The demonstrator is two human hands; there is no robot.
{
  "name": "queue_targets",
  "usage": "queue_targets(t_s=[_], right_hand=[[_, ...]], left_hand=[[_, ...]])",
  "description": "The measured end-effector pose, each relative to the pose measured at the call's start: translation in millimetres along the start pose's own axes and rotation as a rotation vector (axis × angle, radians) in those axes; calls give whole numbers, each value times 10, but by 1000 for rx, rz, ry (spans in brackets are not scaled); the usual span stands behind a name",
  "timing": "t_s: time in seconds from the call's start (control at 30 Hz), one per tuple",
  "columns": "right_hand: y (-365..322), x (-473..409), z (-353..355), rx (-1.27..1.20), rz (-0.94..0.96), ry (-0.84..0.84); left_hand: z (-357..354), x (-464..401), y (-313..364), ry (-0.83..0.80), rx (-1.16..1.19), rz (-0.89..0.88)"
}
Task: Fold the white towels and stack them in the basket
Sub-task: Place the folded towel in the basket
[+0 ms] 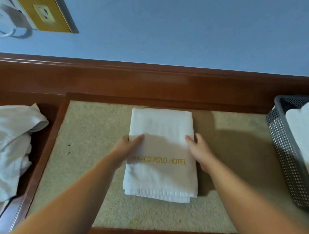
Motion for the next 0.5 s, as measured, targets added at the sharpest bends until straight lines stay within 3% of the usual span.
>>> queue_targets(t_s=[0.2, 0.5], right_hand=[[547, 404, -161, 148, -21, 24], [999, 916, -111, 194, 105, 35]], left_hand=[[-86, 427, -430, -85, 44, 6], [31, 926, -850, -114, -233, -36]])
Point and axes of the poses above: each hand's wrist, its own x-axis away from the middle knuckle, its own z-axis out of the back of the hand, y = z × x, the point moved 1 cm from there along -x, towards the middle knuckle, and after that the axes turned 5 degrees about y, right-handed, at the moved point
